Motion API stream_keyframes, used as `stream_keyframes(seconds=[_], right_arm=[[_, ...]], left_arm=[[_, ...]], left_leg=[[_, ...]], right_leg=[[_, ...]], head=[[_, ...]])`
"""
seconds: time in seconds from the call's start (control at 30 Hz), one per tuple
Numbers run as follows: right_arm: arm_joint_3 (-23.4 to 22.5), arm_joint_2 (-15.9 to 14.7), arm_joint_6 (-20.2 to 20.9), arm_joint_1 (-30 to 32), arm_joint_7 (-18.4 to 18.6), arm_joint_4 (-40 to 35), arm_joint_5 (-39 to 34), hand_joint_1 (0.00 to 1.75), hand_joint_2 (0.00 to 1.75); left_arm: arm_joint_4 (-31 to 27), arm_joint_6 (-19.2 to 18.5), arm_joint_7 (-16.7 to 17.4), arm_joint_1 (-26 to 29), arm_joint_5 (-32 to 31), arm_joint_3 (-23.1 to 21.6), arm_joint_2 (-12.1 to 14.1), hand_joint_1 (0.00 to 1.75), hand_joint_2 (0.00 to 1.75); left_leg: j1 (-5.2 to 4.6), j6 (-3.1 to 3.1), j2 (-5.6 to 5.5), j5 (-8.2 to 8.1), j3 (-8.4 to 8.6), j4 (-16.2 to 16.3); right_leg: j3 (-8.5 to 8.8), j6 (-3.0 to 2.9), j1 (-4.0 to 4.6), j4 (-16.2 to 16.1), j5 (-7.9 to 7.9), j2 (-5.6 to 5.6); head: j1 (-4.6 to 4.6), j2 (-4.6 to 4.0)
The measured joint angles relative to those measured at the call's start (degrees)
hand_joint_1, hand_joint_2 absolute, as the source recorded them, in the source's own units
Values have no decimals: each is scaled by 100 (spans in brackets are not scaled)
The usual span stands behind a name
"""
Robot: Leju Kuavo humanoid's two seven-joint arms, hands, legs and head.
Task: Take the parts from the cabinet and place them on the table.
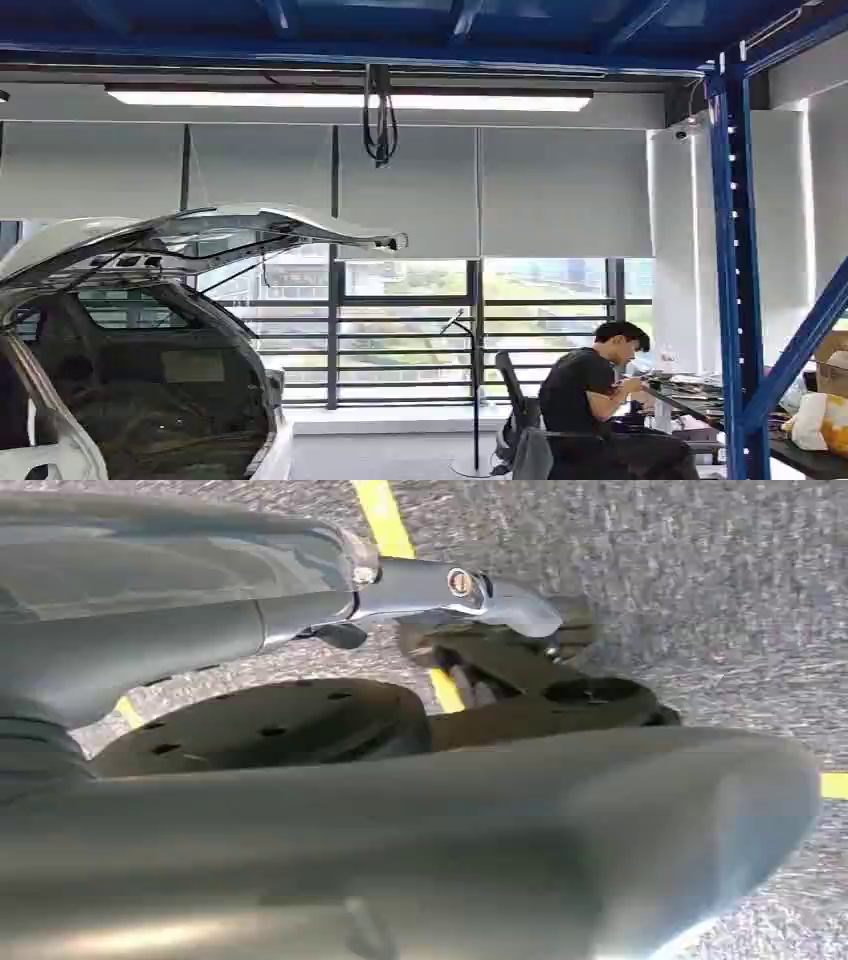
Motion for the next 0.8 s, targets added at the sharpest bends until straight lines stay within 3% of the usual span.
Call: stream_keyframes(seconds=[0.03, 0.07, 0.1, 0.13, 0.17, 0.2, 0.23, 0.33, 0.5, 0.57, 0.6, 0.8], right_arm=[[41, -76, 71, -31, 11, 26, -65, 0, 175], [76, -152, 107, -67, 17, 52, -102, 0, 175], [113, -217, 152, -93, 22, 79, -137, 0, 175], [148, -301, 209, -120, 31, 100, -159, 0, 175], [205, -385, 256, -134, 26, 114, -179, 0, 175], [275, -486, 329, -164, 30, 140, -207, 0, 175], [339, -599, 380, -200, 37, 160, -227, 0, 175], [584, -879, 566, -335, 57, 234, -354, 0, 175], [907, -1303, 763, -500, 59, 282, -610, 0, 175], [1005, -1438, 835, -565, 72, 282, -673, 0, 175], [1051, -1507, 869, -588, 74, 282, -699, 0, 175], [1384, -1790, 1158, -851, 83, 280, -887, 0, 175]], left_arm=[[0, 0, -2, -5, -2, 2, 2, 0, 0], [2, 0, -2, -2, -2, 4, 2, 0, 0], [2, -2, -4, -25, -7, 6, 2, 0, 0], [2, -2, -6, -31, -11, 9, 2, 0, 0], [2, -2, -7, -7, -13, 13, 2, 0, 0], [2, -2, -7, 1, -20, 17, 4, 0, 0], [2, -4, -9, 1, -22, 24, 13, 0, 0], [2, -22, -20, -6, -37, 28, 11, 0, 0], [2, -44, -37, -15, -37, 37, 13, 0, 0], [2, -52, -37, -16, -37, 39, 13, 0, 0], [2, -52, -39, -19, -37, 42, 13, 0, 0], [2, -59, -52, -23, -35, 55, 13, 0, 0]], left_leg=[[19, -18, 0, 341, 138, -454], [21, -26, -7, 418, 189, -664], [-17, 25, 7, 236, 169, -799], [-23, 85, 4, 390, 165, -744], [-17, 108, 0, 400, 172, -764], [-19, 102, -1, 419, 175, -771], [-26, 108, -6, 422, 177, -771], [-40, 153, -12, 419, 181, -770], [-58, 187, -12, 406, 177, -764], [-68, 195, -11, 401, 173, -760], [-72, 196, -11, 401, 171, -759], [-66, 200, -10, 397, 174, -767]], right_leg=[[47, 36, -14, 0, -25, 1], [83, 67, -11, 5, -41, 5], [49, 106, -2, 25, -40, 6], [40, 156, 6, 25, -51, 7], [55, 181, 6, 13, -73, 5], [65, 58, 7, 13, -88, -4], [69, 11, 9, 13, -66, -4], [105, 30, 5, -45, -43, -5], [118, 100, -5, -87, -21, -5], [121, 211, -20, -101, -23, -3], [121, 238, -26, -101, -31, -3], [109, 253, -21, -95, -39, -2]], head=[[0, 0], [0, 0], [-2, 0], [2, 0], [0, 0], [0, 0], [0, 2], [-2, 0], [-2, 0], [-2, 0], [-2, 0], [0, 0]])
